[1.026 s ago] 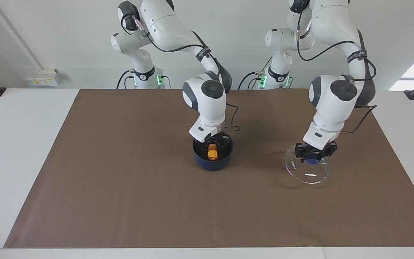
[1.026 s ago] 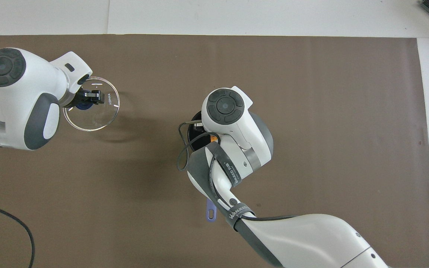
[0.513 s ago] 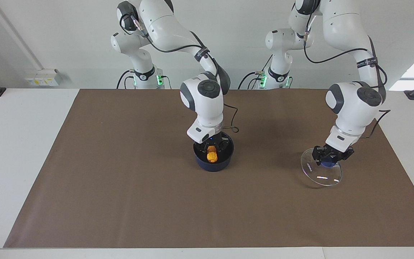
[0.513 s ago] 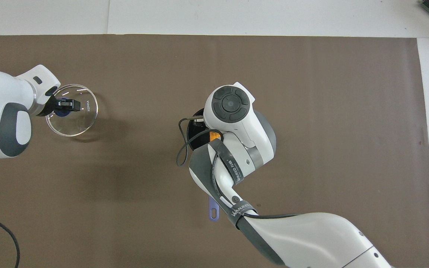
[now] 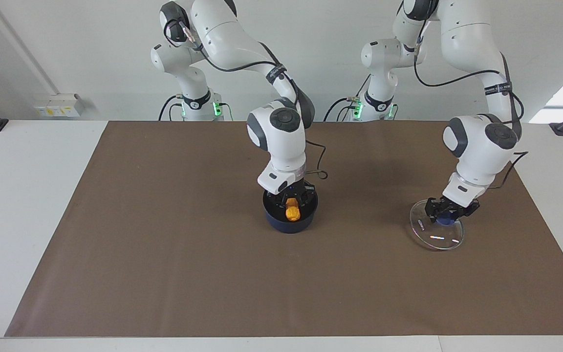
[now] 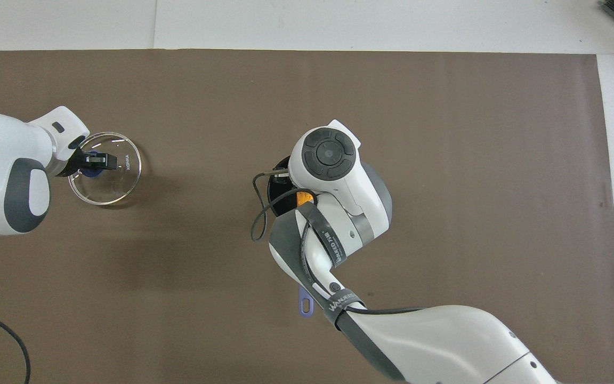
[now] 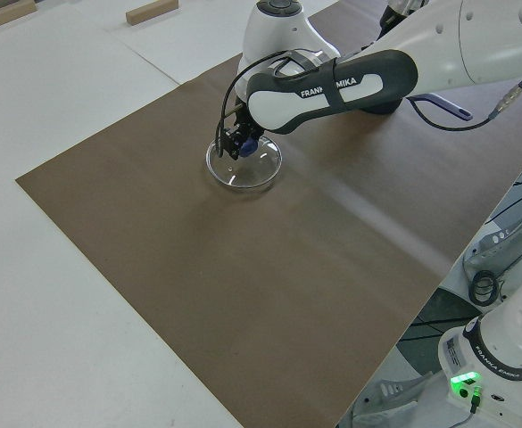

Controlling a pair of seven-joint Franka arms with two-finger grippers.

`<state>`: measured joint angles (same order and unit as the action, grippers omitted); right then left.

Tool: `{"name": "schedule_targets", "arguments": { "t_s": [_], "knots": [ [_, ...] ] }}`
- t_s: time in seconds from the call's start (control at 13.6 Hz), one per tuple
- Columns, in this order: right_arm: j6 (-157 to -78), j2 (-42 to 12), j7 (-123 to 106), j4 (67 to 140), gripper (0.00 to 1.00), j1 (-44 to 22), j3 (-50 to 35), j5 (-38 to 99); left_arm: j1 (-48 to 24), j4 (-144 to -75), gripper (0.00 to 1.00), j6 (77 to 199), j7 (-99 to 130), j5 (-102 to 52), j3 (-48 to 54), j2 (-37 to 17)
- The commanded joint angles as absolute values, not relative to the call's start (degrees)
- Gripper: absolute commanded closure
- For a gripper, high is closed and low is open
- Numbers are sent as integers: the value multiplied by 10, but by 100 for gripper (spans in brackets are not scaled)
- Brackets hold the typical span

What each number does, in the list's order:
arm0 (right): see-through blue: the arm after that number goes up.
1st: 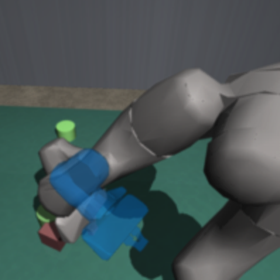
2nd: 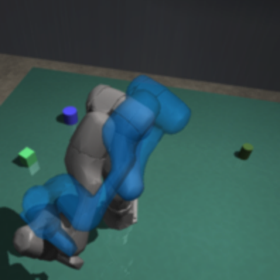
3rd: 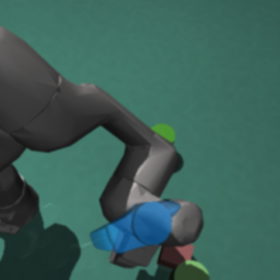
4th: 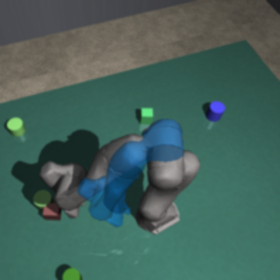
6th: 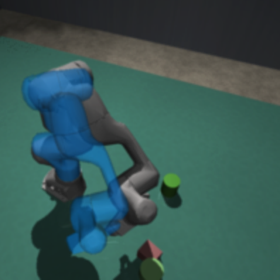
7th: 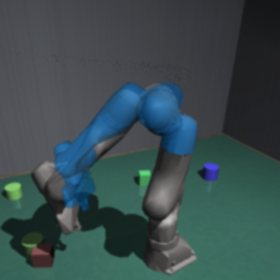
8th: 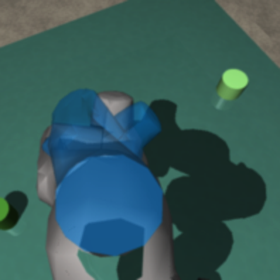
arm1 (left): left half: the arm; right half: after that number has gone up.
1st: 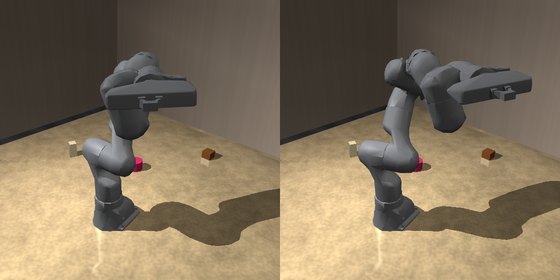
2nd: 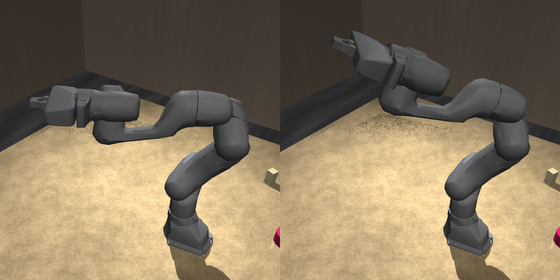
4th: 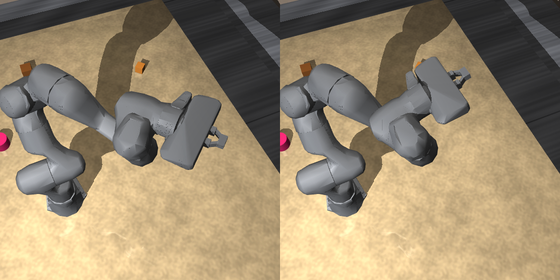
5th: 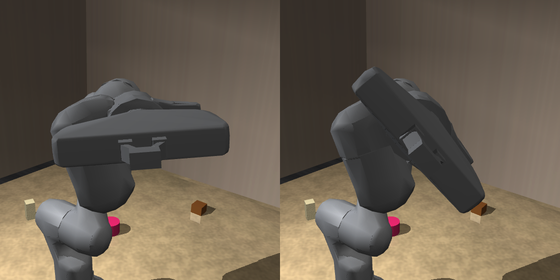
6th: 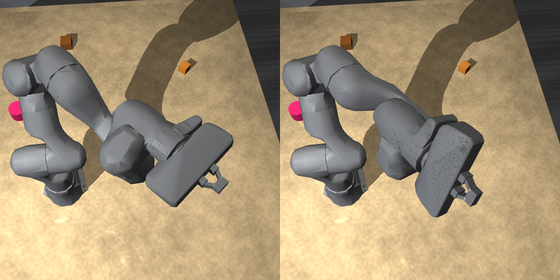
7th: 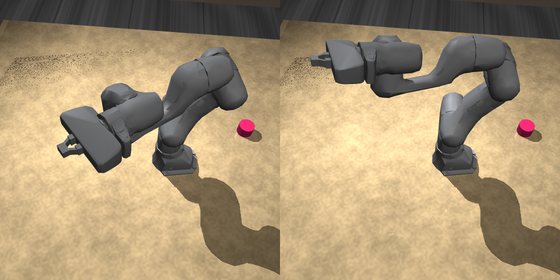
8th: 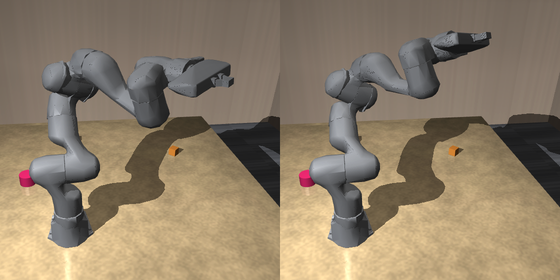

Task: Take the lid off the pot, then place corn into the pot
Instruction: 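Set the lid down with the left gripper while the right gripper drops corn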

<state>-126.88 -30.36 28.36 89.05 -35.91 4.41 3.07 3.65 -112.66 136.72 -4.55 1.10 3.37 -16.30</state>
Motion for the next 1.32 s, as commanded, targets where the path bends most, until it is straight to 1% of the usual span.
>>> {"name": "schedule_targets", "arguments": {
  "t_s": [0.0, 0.15, 0.29, 0.37, 0.44, 0.51, 0.59, 0.73, 0.88, 1.1, 1.25],
  "knots": [
    [-1283, -298, 260, 904, 0, -358, 44, 40, 38, -1169, 100, 1413, -48, 4, 35, -146],
    [-1278, -298, 259, 898, 0, -358, 43, 37, 33, -1175, 90, 1412, -49, 3, 35, -143],
    [-1271, -287, 258, 896, 0, -357, 44, 40, 33, -1182, 84, 1411, -53, 4, 35, -141],
    [-1265, -270, 258, 896, 0, -352, 44, 40, 33, -1183, 72, 1410, -53, 4, 35, -141],
    [-1254, -252, 258, 896, 0, -350, 46, 40, 33, -1183, 33, 1410, -54, 4, 35, -141],
    [-1240, -231, 258, 896, 0, -342, 49, 40, 33, -1180, 6, 1410, -56, 4, 35, -141],
    [-1220, -210, 256, 896, 0, -325, 49, 40, 33, -1177, 0, 1410, -56, 4, 35, -141],
    [-1171, -167, 234, 896, 0, -283, 50, 40, 32, -1169, 0, 1411, -56, 6, 35, -144],
    [-1128, -131, 209, 896, 0, -250, 52, 30, 24, -1142, 0, 1395, -56, 11, 35, -141],
    [-1058, -88, 161, 896, 0, -194, 53, 29, 18, -1072, 0, 1301, -56, 11, 40, -123],
    [-1014, -63, 118, 896, 0, -146, 53, 29, 16, -1015, 0, 1213, -56, 11, 40, -99]
  ]
}}
